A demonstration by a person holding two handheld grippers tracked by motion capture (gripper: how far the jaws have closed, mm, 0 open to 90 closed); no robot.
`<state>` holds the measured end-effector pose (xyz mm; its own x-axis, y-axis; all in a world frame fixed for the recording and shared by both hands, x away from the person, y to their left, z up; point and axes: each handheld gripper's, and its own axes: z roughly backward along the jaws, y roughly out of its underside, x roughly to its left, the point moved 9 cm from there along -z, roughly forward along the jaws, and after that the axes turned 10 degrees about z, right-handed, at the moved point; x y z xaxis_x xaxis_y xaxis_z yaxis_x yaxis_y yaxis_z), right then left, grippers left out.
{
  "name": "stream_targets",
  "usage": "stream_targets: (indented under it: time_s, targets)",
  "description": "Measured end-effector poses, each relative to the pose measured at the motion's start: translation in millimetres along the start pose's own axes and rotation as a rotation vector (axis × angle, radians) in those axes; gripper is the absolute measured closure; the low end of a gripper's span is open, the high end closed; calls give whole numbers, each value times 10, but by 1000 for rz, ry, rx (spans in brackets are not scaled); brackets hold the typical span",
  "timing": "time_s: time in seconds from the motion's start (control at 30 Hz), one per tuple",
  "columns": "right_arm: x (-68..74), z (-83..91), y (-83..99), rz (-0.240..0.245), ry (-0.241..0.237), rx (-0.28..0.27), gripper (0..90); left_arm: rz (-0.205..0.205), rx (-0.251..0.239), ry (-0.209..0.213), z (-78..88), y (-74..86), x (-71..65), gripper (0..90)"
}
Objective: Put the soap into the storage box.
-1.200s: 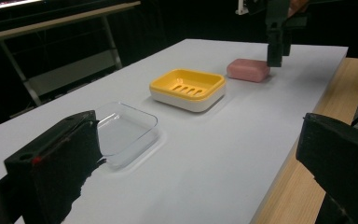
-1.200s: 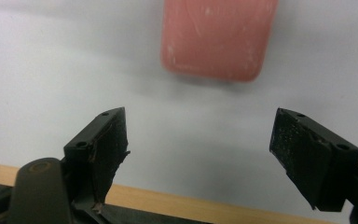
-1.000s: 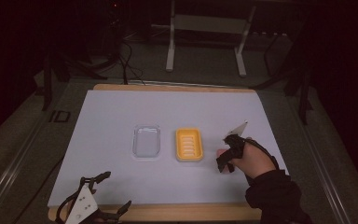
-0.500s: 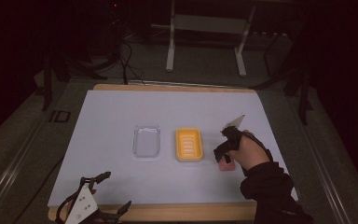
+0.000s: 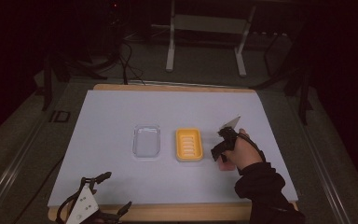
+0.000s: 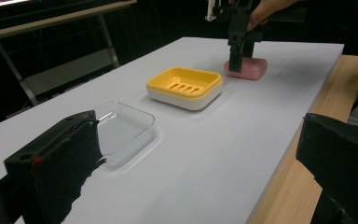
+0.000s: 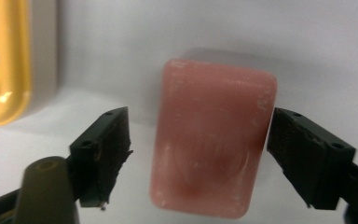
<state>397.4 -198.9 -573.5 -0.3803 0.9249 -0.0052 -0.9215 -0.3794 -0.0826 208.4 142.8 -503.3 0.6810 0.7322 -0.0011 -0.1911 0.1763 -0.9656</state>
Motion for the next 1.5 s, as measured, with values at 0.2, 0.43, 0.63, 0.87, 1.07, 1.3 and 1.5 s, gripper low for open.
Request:
stream_targets:
  time_s: [0.2, 0.43, 0.63, 0.87, 1.07, 1.3, 1.5]
  targets:
    - [-23, -60, -3, 21, 24, 10, 250, -1, 6, 1, -5, 7, -2, 5]
    - [-27, -149, 52, 30, 43, 42, 352, -5, 13, 3, -13, 17, -10, 5]
    - [-9, -100, 71, -76, -2, 63, 375, -2, 13, 3, -17, 19, -7, 5]
    - [-31, 171, 31, -110, 13, 39, 376, -5, 18, 3, -21, 24, -12, 5]
    - [-5, 397, -34, -128, 10, 22, 376, -5, 18, 2, -21, 24, -10, 5]
    - [59, 572, -111, -141, 3, 15, 377, -4, 17, 3, -22, 23, -11, 5]
    - [158, 722, -189, -133, -2, -5, 377, -5, 17, 4, -23, 23, -13, 5]
